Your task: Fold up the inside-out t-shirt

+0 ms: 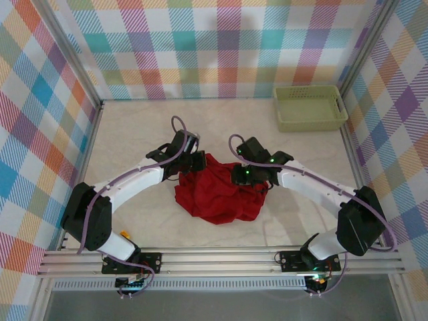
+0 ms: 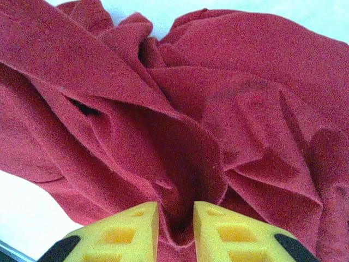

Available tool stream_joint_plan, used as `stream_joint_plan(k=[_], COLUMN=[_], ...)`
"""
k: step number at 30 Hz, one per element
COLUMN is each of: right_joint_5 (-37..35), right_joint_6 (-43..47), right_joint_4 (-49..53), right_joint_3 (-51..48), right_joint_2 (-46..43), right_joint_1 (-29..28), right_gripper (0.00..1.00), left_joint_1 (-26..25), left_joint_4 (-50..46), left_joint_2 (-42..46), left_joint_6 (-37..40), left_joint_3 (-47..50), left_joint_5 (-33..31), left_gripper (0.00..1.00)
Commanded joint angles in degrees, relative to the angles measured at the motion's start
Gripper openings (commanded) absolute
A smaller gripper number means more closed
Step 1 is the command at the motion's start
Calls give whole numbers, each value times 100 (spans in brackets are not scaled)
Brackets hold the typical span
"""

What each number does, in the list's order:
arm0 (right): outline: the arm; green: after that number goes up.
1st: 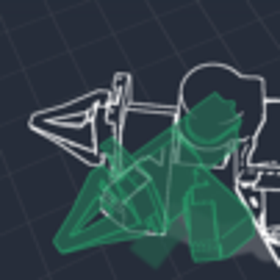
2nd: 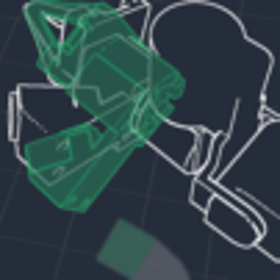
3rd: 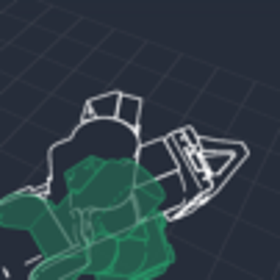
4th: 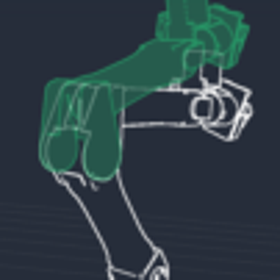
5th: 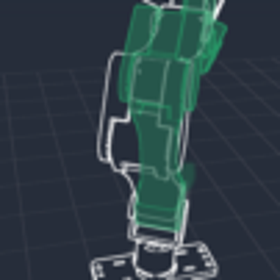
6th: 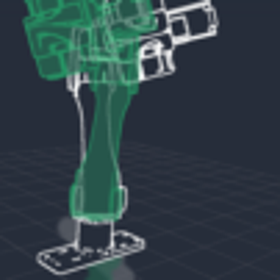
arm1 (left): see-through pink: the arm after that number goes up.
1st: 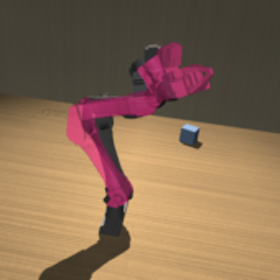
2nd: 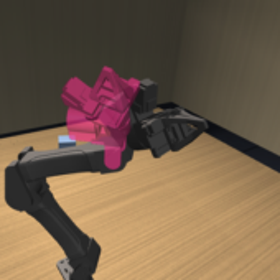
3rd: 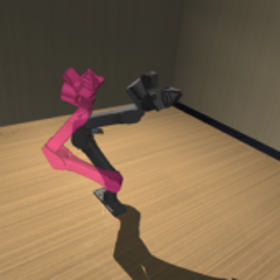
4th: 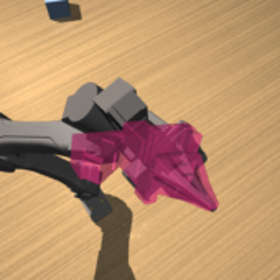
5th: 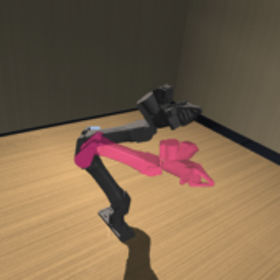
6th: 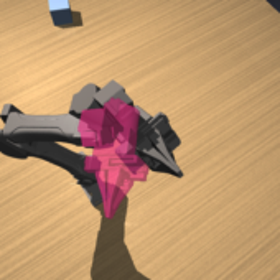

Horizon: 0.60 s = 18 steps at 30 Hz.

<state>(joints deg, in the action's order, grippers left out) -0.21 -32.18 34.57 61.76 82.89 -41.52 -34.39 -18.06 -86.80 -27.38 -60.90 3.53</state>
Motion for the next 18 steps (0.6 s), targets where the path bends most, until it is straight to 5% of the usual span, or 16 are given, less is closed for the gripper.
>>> stream_joint_plan(k=[1,18], right_joint_5=[-67,-191], right_joint_6=[19,105], right_joint_4=[229,426], right_joint_3=[135,244], right_joint_2=[88,280], right_joint_1=[-67,-207], right_gripper=[25,23], left_joint_1=[-68,-68], left_joint_4=[-55,-99], left_joint_2=[-4,-8], left_joint_6=[75,97], left_joint_3=[-150,-191], left_joint_5=[-25,-55], left_gripper=[0,0])
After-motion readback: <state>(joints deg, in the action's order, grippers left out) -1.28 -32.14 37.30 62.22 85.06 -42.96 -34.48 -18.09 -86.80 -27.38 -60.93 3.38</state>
